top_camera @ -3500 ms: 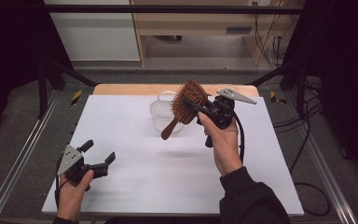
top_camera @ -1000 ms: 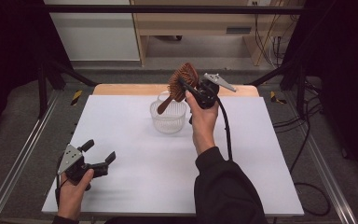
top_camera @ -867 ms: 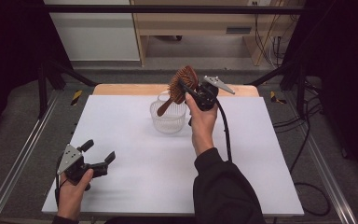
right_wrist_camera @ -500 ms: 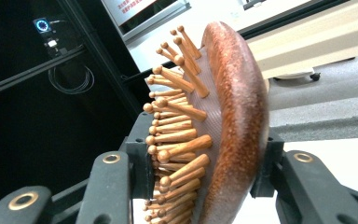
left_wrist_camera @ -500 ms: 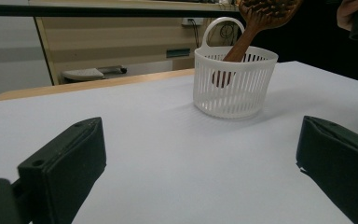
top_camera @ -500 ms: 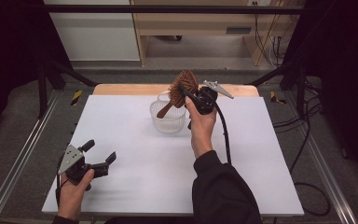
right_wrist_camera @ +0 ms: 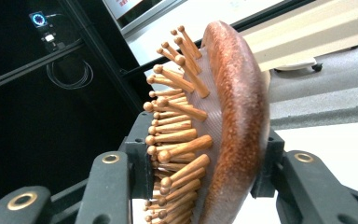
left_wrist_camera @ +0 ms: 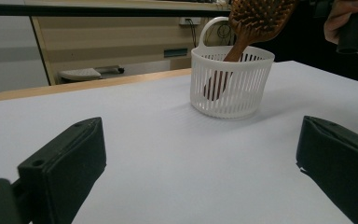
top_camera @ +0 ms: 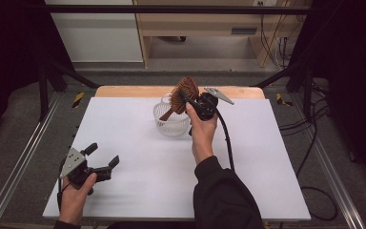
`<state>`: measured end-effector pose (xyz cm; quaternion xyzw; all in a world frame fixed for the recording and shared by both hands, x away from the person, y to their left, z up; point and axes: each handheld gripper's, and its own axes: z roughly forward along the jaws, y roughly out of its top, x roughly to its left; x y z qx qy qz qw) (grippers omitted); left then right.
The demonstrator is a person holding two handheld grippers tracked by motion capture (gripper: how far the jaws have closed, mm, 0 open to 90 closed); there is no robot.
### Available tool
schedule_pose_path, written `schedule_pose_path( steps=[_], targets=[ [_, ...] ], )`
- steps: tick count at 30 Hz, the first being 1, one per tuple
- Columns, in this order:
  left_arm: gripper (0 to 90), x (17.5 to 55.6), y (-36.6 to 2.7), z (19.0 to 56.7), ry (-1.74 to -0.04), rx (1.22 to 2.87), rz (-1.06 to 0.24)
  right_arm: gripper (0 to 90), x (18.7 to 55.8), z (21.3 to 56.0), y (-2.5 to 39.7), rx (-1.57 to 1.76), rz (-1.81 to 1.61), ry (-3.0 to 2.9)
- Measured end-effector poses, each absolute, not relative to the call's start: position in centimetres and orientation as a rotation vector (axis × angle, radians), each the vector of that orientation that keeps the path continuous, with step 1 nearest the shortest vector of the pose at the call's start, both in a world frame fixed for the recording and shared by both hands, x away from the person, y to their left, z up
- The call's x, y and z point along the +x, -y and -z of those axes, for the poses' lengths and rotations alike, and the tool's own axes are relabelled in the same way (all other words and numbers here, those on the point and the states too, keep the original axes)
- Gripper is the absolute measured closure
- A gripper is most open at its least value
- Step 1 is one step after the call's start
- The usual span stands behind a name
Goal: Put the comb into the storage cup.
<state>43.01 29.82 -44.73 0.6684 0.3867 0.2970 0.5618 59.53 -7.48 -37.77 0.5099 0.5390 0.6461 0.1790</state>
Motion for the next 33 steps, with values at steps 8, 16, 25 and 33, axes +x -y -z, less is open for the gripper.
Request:
schedule_pose_path(
  steps=[8,16,25,33],
  targets=[
    [1.7,43.0,-29.8,44.7,-0.911,1.575,-0.697,53.3,59.6,38.4,7.6,1.461,-1.825,-1.517],
    [1.7,43.0,-29.7,44.7,-0.906,1.577,-0.695,53.3,59.5,38.7,7.7,1.474,-1.825,-1.516],
    [1.7,43.0,-29.6,44.7,-0.904,1.578,-0.694,53.2,59.5,38.9,7.5,1.475,-1.824,-1.524],
    [1.7,43.0,-29.6,44.7,-0.902,1.579,-0.693,53.1,59.5,39.1,7.4,1.482,-1.824,-1.526]
  ],
)
